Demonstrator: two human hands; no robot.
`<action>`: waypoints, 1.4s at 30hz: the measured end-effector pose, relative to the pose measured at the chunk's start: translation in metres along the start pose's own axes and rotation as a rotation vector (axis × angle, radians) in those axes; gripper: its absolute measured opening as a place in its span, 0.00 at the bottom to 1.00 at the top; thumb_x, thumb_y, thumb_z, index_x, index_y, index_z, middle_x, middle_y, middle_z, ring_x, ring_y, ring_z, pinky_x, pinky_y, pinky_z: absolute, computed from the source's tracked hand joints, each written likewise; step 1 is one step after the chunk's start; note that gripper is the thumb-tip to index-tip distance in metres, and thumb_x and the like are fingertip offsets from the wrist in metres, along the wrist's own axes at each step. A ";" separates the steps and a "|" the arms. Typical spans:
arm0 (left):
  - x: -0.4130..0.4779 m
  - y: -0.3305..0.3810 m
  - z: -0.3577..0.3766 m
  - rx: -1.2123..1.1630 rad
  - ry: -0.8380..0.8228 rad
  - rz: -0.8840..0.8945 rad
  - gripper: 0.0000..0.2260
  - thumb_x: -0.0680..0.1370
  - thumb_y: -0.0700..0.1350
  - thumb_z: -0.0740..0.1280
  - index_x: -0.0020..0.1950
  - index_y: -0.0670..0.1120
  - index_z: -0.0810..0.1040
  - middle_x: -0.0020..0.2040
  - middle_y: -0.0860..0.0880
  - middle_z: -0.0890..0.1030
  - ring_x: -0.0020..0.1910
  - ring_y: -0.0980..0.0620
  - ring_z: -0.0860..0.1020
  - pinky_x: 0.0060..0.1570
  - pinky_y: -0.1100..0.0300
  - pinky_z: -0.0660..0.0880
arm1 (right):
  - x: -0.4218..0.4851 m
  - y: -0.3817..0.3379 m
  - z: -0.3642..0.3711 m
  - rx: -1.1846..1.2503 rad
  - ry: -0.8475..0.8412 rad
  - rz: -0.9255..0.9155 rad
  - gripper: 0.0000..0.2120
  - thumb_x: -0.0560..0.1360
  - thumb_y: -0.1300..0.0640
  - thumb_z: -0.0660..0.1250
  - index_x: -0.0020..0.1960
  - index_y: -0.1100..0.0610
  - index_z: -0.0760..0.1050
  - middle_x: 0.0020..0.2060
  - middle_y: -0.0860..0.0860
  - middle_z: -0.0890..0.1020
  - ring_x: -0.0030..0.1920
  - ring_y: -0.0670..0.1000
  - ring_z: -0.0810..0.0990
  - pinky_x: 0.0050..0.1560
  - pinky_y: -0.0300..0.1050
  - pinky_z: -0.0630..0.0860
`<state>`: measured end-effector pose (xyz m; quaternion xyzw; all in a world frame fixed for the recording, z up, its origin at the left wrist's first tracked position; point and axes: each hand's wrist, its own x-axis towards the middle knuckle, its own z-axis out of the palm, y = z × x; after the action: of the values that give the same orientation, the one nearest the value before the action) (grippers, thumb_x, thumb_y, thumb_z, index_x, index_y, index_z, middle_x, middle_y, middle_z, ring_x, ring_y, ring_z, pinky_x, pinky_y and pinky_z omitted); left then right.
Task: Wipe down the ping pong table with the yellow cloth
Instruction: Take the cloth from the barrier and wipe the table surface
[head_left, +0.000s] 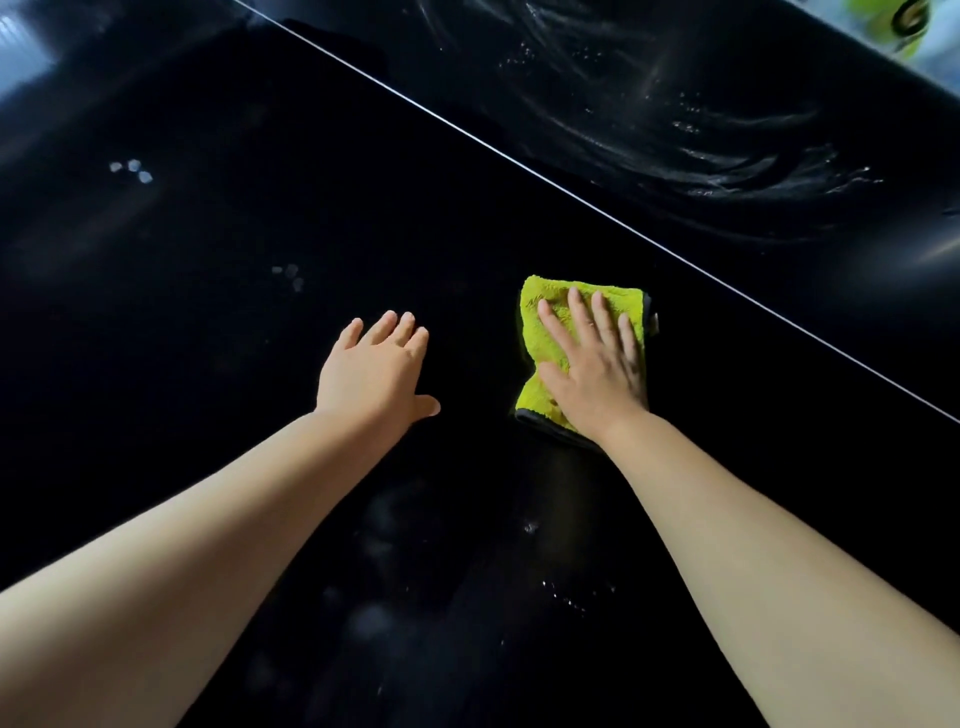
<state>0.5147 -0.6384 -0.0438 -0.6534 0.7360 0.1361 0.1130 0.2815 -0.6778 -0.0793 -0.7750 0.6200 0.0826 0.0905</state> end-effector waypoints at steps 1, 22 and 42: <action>-0.005 0.001 0.001 0.026 0.037 0.013 0.37 0.77 0.61 0.60 0.77 0.46 0.48 0.78 0.47 0.47 0.76 0.50 0.43 0.74 0.52 0.42 | -0.013 -0.007 0.003 -0.004 -0.009 -0.006 0.31 0.78 0.40 0.45 0.78 0.39 0.38 0.78 0.49 0.37 0.77 0.52 0.32 0.75 0.55 0.32; -0.272 -0.071 0.081 -0.111 0.022 0.404 0.22 0.83 0.41 0.52 0.77 0.50 0.53 0.77 0.51 0.50 0.76 0.55 0.46 0.70 0.62 0.38 | -0.289 -0.211 0.085 -0.101 0.090 -0.251 0.34 0.76 0.39 0.49 0.80 0.44 0.46 0.79 0.55 0.50 0.78 0.60 0.49 0.73 0.62 0.48; -0.415 -0.074 0.115 -0.051 -0.120 0.368 0.23 0.83 0.40 0.49 0.77 0.47 0.48 0.78 0.49 0.46 0.76 0.53 0.45 0.70 0.62 0.38 | -0.402 -0.253 0.105 -0.060 -0.038 -0.320 0.38 0.71 0.43 0.54 0.79 0.42 0.47 0.79 0.52 0.51 0.78 0.56 0.45 0.73 0.59 0.42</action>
<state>0.6367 -0.2204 -0.0126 -0.5010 0.8315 0.2116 0.1134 0.4391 -0.2177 -0.0747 -0.8645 0.4841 0.1002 0.0911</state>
